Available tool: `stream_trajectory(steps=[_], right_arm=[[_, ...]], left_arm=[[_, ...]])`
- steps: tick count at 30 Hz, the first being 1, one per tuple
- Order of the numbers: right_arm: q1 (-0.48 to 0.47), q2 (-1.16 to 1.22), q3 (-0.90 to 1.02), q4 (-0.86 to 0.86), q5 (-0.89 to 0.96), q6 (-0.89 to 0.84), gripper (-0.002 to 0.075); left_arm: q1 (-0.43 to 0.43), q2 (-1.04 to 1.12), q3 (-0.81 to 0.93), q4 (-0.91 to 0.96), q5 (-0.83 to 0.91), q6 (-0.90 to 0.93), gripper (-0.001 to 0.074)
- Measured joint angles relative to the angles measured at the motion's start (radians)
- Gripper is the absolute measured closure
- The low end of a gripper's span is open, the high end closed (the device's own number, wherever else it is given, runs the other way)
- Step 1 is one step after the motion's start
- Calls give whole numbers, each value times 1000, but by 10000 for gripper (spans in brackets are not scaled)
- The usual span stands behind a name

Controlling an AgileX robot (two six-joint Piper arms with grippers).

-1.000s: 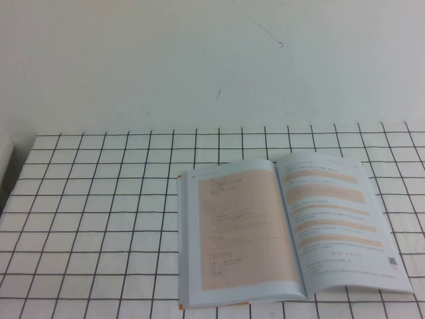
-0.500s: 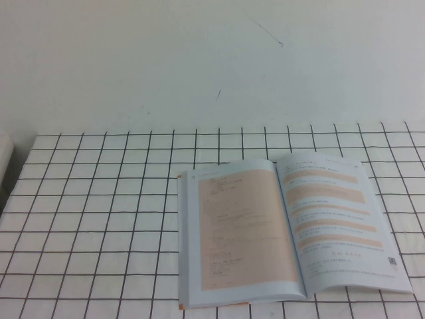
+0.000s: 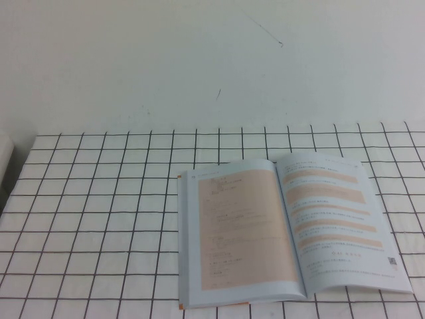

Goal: Close book
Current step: 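Close the open booklet and leave it lying on the table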

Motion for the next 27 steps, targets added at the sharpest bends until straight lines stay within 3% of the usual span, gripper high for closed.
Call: stream_trajectory(steps=[7, 11, 15, 21, 27], right_arm=[[0, 89, -323, -13, 170, 44, 729], [0, 231, -487, -83, 357, 68, 729], [0, 402, -625, -134, 625, 75, 729], [0, 669, -692, -125, 1068, 75, 729], [0, 893, -692, -85, 1312, -26, 729]], left_arm=[[0, 28, -245, 70, 194, 105, 738], [0, 118, -355, 86, 294, 151, 738], [0, 251, -473, 105, 609, 156, 738], [0, 507, -536, 33, 1033, 123, 738], [0, 719, -536, -66, 1164, 94, 738]])
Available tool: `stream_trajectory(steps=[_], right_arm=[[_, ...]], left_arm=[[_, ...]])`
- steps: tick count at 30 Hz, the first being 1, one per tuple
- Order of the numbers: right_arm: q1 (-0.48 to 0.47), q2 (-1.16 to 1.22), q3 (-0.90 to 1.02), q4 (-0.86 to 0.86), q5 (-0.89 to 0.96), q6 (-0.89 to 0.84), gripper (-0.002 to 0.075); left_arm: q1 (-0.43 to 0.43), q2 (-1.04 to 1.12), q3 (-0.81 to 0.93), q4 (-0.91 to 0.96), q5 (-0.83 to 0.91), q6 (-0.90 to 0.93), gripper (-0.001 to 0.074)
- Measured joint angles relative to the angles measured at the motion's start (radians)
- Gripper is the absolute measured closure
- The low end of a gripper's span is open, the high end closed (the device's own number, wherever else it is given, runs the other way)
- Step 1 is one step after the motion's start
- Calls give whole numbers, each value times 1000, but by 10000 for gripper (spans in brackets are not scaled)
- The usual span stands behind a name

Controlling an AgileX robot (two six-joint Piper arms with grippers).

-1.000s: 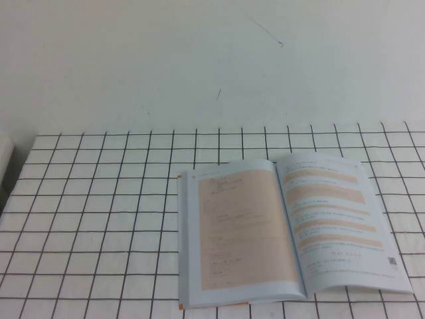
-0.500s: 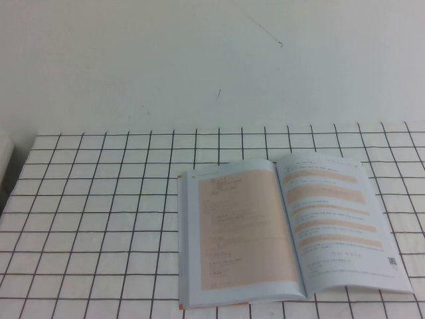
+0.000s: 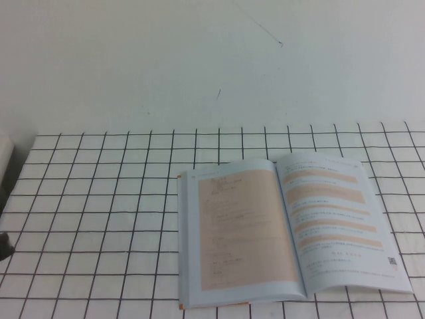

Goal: Close book
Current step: 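Close the open booklet and leave it lying on the table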

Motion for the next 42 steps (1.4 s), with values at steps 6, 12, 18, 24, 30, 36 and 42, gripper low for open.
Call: stream_trajectory(steps=[6, 12, 18, 24, 30, 36, 42], right_arm=[[0, 151, 0, 179, -47, -61, 729], [0, 272, 0, 408, -156, -283, 729], [22, 379, -11, 770, -106, -779, 729], [119, 565, -106, 951, 31, -1098, 729], [241, 769, -276, 797, 65, -1031, 729], [299, 941, -388, 637, 72, -905, 729], [308, 1016, -405, 611, 73, -886, 729]], left_arm=[[0, 150, 0, -324, 11, 132, 738], [0, 304, -4, -666, -10, 619, 738], [0, 468, -6, -1026, -21, 1027, 738], [0, 638, -7, -1376, 20, 1383, 738], [0, 785, -8, -1582, 109, 1593, 738], [-2, 907, -25, -1628, 158, 1706, 738], [-80, 1053, -111, -1632, 158, 1741, 738]])
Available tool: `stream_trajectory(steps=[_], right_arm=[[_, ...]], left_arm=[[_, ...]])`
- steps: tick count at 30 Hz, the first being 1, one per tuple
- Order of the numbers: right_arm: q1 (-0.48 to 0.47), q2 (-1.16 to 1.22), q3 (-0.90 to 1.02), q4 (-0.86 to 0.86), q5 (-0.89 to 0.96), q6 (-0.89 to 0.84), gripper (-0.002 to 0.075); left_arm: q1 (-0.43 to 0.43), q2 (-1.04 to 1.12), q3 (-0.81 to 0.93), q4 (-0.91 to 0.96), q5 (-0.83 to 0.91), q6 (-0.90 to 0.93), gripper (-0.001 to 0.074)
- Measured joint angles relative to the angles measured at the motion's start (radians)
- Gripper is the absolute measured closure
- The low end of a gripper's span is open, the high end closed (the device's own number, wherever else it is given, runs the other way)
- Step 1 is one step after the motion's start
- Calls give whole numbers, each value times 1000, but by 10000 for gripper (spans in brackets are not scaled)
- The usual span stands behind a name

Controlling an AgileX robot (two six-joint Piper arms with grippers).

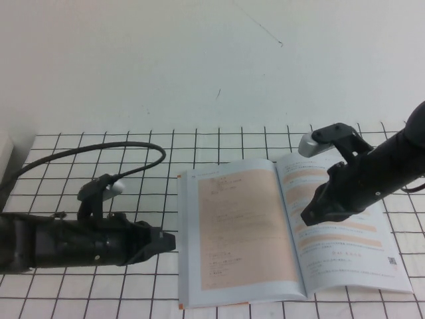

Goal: Close book
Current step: 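Close the open booklet and leave it lying on the table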

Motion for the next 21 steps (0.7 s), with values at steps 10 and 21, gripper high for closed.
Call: stream_trajectory(steps=[10, 21], right_arm=[[0, 85, -6, -88, -10, 24, 729], [0, 127, -14, -108, -17, 54, 729]], left_arm=[[-57, 91, -136, 2, -72, 4, 738], [-57, 91, -165, 113, -221, -133, 738]])
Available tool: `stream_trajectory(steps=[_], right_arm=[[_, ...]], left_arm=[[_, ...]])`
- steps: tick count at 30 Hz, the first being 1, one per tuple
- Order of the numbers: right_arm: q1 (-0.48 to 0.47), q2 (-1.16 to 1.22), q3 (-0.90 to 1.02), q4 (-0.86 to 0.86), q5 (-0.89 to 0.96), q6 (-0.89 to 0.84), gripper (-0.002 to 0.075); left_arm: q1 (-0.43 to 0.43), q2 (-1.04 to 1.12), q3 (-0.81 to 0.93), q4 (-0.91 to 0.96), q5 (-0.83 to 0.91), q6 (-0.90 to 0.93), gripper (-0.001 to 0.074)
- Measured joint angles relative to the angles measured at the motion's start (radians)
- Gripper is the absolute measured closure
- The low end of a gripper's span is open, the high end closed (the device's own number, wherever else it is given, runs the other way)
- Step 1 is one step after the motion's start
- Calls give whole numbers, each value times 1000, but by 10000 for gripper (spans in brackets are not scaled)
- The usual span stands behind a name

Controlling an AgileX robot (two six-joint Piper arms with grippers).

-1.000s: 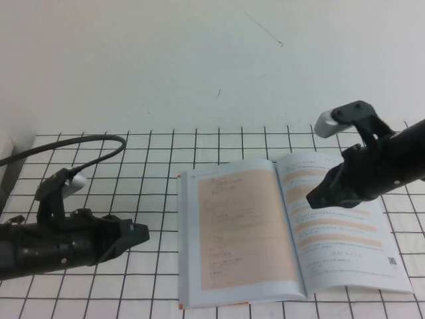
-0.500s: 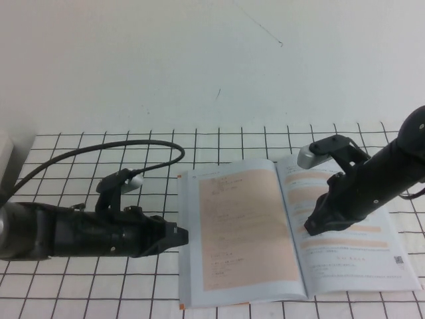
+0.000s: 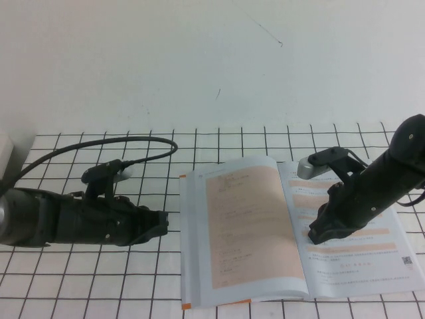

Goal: Close book
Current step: 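Close the open booklet and leave it lying on the table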

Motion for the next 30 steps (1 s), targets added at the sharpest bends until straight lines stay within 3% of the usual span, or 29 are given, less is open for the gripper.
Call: stream_trajectory(steps=[8, 14, 19, 30], right_arm=[[-2, 10, -6, 0, 2, 7, 729], [-2, 11, -8, 0, 3, 7, 729], [-2, 11, -8, 0, 3, 7, 729], [-2, 13, -8, 0, 3, 7, 729]], left_arm=[[-72, 17, -11, 31, -43, -24, 738], [-135, 48, -66, 221, -82, -237, 738], [-144, 52, -97, 324, -80, -355, 738], [-151, 79, -214, 358, 61, -379, 738]])
